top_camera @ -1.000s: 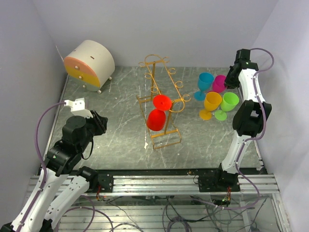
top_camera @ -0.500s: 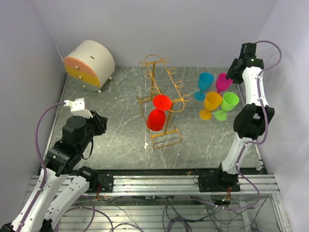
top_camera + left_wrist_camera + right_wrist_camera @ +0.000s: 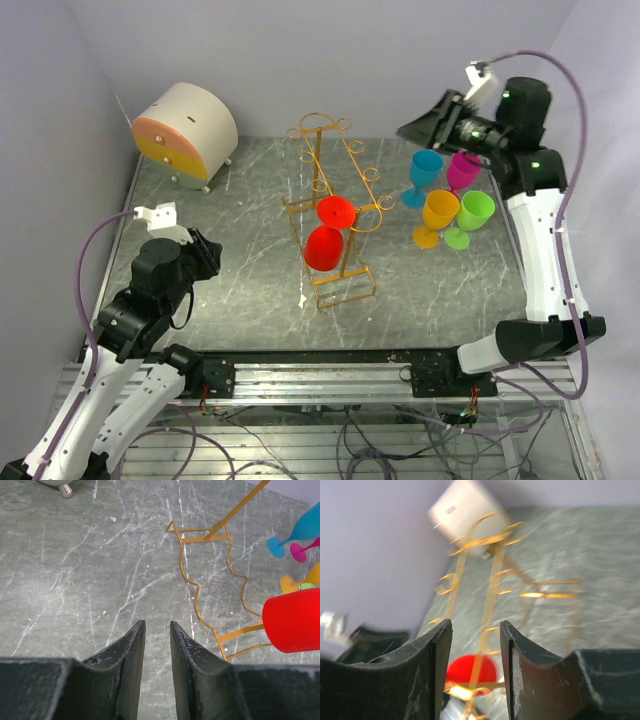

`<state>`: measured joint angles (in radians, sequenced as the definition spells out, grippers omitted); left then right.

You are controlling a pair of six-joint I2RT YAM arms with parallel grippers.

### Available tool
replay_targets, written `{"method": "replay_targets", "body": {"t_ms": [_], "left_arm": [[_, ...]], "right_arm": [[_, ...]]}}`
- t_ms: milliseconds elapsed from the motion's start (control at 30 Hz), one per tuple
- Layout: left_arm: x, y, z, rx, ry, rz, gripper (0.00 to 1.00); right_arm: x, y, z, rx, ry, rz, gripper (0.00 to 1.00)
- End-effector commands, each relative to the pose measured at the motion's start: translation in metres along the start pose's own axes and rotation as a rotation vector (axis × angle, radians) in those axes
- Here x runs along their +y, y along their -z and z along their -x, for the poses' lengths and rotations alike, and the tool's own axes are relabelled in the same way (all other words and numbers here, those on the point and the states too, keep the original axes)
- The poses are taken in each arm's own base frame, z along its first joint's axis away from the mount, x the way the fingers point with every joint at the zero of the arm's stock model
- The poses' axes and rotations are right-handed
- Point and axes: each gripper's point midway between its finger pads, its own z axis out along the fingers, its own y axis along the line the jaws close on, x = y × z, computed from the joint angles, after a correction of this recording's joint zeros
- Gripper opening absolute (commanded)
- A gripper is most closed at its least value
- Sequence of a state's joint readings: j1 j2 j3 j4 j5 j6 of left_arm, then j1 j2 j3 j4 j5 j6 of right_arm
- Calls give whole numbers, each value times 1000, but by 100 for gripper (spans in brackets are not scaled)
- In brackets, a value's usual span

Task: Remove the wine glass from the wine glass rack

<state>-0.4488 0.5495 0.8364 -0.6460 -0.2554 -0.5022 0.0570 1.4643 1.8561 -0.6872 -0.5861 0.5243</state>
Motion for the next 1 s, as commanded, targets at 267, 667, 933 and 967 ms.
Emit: {"method": "replay_targets", "body": {"t_ms": [267,667,933,967], "left_arm": [[3,-2,3,-10,4,23,37],[10,-1,3,-21,17,60,37],[11,-2,3,-21,18,68,37],[11,-1,3,-22,18,67,37]], "right_arm": [[114,-5,-120,417,88,405,43],[91,-14,-169,543,182,304,43],[101,-11,-185,585,212,322,38],[102,-11,-185,585,211,326,36]]}}
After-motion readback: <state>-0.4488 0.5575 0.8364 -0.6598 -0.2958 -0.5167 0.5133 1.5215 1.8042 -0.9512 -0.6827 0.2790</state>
